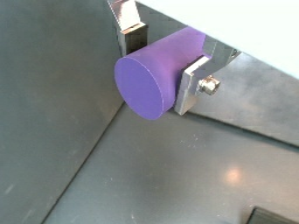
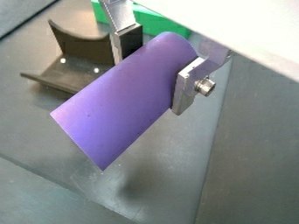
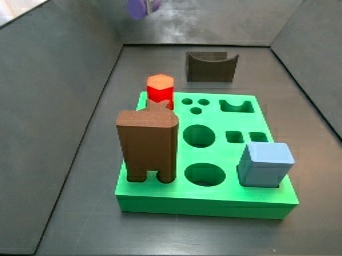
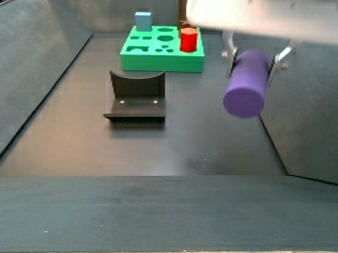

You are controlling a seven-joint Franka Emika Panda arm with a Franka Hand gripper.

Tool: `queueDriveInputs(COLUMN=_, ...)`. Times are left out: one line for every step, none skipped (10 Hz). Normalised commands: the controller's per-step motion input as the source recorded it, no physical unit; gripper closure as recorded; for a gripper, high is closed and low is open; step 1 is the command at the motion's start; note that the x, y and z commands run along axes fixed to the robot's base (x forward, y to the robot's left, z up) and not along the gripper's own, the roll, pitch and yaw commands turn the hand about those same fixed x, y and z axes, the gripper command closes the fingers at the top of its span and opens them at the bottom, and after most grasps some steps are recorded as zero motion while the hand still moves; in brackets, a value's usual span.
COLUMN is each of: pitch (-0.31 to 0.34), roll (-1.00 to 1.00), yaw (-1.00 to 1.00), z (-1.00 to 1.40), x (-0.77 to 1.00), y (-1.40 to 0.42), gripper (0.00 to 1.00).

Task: Pick up the round object. Move up. Place the round object on the fixture. Regrasp the round object. Move to above the board. Insert the round object.
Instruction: Place the round object on the fixture.

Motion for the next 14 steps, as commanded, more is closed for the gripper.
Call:
queueDriveInputs(pitch=0.077, roll=0.09, yaw=0.02, z=0.55, x=-0.02, y=0.01, gripper=1.0)
queueDriveInputs(pitch=0.08, roll=0.08, yaw=0.02, z=0.41, x=-0.01, y=0.01, gripper=1.0)
queueDriveInputs(pitch=0.078, roll=0.06, yaw=0.02, z=0.21, x=-0.01, y=0.01, gripper=1.0)
queueDriveInputs(pitch=-0.048, roll=0.07, yaw=1.0, z=-0.59, x=1.0, y=-0.93, gripper=1.0)
queueDriveInputs(pitch=-0.051, roll=0.08, yaw=1.0, z=-0.64, x=1.0, y=-0.91, gripper=1.0)
queueDriveInputs(pitch=-0.075, roll=0.09, yaw=1.0, z=-0.62, x=1.0, y=-0.84, gripper=1.0)
queueDriveInputs(pitch=-0.094, roll=0.09, yaw=0.92, z=-0.58, x=1.0, y=-0.75, gripper=1.0)
queueDriveInputs(pitch=-0.079, roll=0.07, yaw=0.6, z=-0.5, x=1.0, y=-0.61, gripper=1.0)
queueDriveInputs(pitch=-0.066, roll=0.06, yaw=0.39, z=-0.43, x=1.0, y=-0.52, gripper=1.0)
queueDriveInputs(pitch=-0.05, roll=0.05, yaw=0.25, z=-0.36, x=1.0, y=-0.46, gripper=1.0)
queueDriveInputs(pitch=-0.036, roll=0.06, yaw=0.14, z=-0.31, x=1.0, y=-0.38, gripper=1.0)
queueDriveInputs(pitch=-0.035, roll=0.06, yaw=0.09, z=-0.28, x=1.0, y=-0.32, gripper=1.0)
queueDriveInputs(pitch=-0.034, roll=0.07, yaw=0.06, z=-0.21, x=0.93, y=-0.22, gripper=1.0)
queueDriveInputs(pitch=-0.03, roll=0.07, yaw=0.05, z=-0.17, x=0.84, y=-0.17, gripper=1.0)
